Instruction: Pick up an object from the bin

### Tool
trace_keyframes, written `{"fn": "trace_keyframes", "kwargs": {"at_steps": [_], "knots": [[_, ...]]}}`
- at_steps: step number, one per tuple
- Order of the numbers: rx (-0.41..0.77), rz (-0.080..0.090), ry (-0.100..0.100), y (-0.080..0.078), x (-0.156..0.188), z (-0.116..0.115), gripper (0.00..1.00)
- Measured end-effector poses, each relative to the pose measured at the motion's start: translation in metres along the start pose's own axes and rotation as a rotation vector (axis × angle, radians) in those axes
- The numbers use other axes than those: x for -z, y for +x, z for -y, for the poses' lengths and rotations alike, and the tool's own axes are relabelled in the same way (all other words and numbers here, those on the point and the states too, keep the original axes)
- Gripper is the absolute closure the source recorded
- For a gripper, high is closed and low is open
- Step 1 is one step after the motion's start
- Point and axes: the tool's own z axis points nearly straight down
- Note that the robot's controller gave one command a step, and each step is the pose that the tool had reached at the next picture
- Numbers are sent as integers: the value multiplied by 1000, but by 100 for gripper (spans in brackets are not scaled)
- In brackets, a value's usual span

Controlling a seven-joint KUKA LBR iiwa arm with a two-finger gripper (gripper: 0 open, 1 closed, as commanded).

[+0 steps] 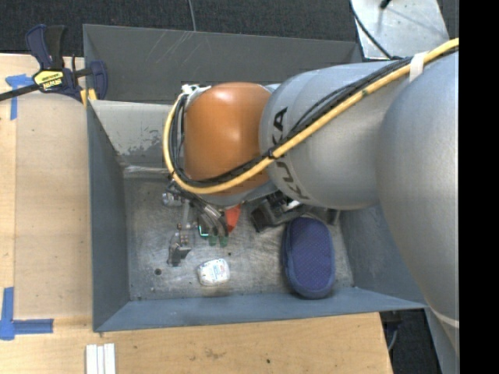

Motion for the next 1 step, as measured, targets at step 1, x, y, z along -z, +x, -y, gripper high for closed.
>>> {"fn": "trace_keyframes", "kwargs": {"at_steps": [1], "knots": [[366,4,2,33,-35,64,0]]}}
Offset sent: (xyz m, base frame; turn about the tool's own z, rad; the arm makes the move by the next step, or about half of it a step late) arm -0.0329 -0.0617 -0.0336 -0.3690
